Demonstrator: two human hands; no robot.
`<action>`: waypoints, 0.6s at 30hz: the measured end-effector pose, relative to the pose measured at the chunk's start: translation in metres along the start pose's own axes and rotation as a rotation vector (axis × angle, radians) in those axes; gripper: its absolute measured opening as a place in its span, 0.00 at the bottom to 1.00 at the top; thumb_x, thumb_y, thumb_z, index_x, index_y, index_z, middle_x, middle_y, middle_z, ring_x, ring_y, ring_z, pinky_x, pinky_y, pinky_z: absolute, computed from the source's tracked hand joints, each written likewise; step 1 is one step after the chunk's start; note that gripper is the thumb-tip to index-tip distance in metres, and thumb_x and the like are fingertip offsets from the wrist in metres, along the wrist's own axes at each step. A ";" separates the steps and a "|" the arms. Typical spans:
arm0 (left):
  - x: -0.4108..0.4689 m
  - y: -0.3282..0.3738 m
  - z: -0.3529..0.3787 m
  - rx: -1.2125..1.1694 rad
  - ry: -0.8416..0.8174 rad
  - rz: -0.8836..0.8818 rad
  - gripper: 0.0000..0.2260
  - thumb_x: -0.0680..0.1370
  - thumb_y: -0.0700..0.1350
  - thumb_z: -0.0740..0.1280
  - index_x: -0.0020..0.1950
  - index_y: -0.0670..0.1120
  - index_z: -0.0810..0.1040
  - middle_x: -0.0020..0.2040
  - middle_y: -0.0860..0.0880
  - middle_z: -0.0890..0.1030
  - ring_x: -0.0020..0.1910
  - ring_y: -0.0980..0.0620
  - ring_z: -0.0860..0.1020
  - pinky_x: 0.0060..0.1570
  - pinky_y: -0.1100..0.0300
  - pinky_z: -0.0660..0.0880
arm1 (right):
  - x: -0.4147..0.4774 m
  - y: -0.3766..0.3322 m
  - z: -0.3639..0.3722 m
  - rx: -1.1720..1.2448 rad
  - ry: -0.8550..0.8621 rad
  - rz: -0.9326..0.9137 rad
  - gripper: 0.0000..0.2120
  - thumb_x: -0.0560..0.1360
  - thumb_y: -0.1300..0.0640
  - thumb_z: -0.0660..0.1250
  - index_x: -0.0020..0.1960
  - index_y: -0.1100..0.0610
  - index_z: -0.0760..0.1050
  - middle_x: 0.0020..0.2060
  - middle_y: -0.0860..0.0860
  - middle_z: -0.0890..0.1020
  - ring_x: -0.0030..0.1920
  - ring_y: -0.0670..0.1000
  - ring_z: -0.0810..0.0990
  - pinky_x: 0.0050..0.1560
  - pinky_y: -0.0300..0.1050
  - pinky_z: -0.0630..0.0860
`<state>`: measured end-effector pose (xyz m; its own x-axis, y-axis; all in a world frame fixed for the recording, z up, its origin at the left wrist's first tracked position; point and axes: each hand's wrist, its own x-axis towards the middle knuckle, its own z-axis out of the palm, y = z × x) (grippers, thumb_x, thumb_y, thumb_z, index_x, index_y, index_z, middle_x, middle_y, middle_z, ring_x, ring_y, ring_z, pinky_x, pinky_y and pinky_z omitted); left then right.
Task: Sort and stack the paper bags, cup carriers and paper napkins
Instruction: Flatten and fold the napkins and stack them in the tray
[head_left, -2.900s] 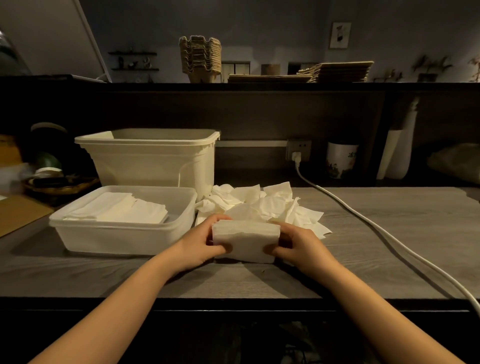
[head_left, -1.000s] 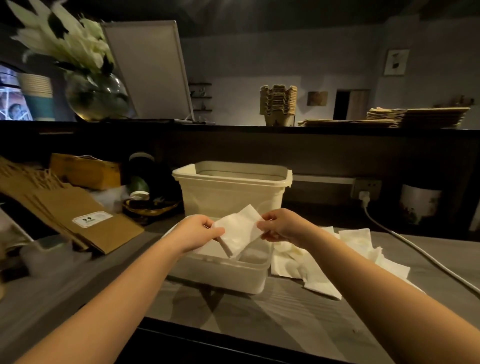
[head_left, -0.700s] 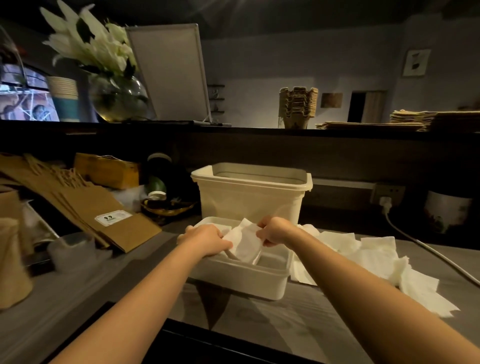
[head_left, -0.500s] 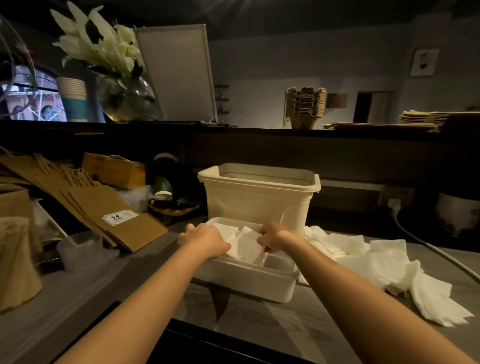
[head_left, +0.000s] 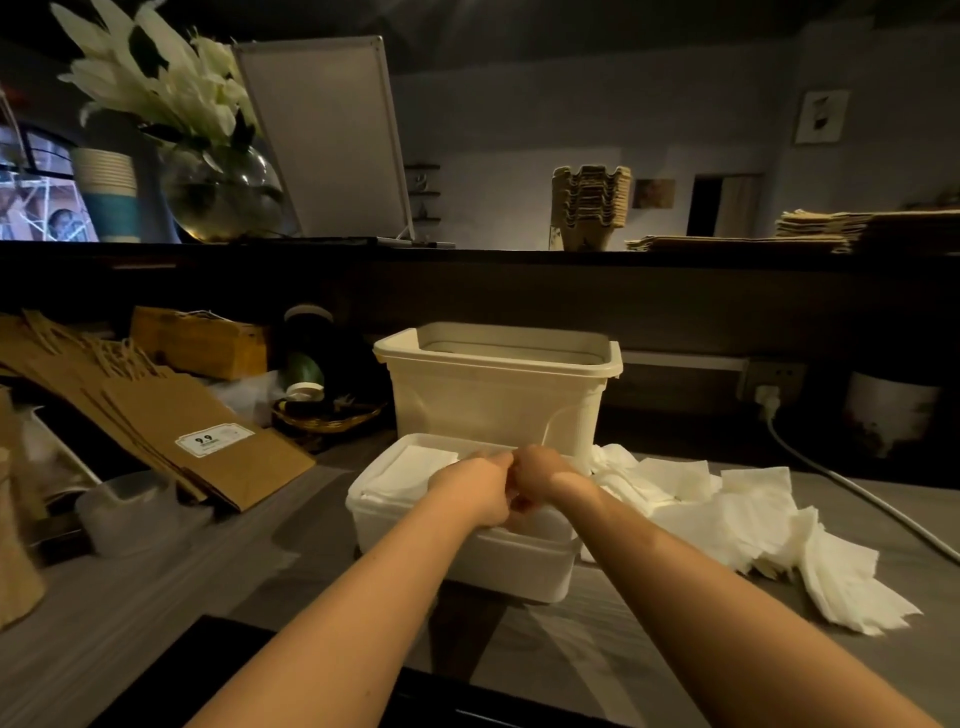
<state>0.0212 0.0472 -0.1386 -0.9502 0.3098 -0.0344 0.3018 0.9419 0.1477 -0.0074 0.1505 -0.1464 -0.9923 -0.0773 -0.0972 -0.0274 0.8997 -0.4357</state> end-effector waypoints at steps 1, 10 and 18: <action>0.002 0.000 0.001 0.032 -0.029 -0.020 0.20 0.77 0.45 0.63 0.69 0.48 0.64 0.67 0.46 0.68 0.64 0.44 0.70 0.59 0.49 0.71 | 0.000 0.001 0.000 0.014 -0.017 -0.007 0.13 0.77 0.64 0.63 0.61 0.64 0.75 0.46 0.56 0.80 0.45 0.52 0.79 0.46 0.40 0.76; 0.009 0.004 -0.002 0.088 -0.175 -0.124 0.17 0.77 0.49 0.65 0.65 0.50 0.71 0.67 0.46 0.66 0.63 0.43 0.70 0.63 0.49 0.70 | 0.000 0.009 -0.007 -0.062 0.076 -0.087 0.20 0.76 0.63 0.65 0.67 0.59 0.70 0.62 0.56 0.77 0.59 0.54 0.78 0.60 0.45 0.74; 0.015 0.032 -0.006 0.071 0.184 -0.073 0.14 0.79 0.54 0.59 0.62 0.51 0.72 0.61 0.48 0.73 0.58 0.46 0.74 0.47 0.54 0.71 | -0.034 0.045 -0.023 -0.066 0.481 -0.306 0.11 0.77 0.62 0.62 0.56 0.57 0.79 0.55 0.53 0.77 0.54 0.52 0.77 0.51 0.43 0.73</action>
<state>0.0167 0.0813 -0.1287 -0.9660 0.2171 0.1401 0.2298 0.9698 0.0817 0.0221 0.2036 -0.1423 -0.8809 -0.1481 0.4496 -0.3144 0.8931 -0.3217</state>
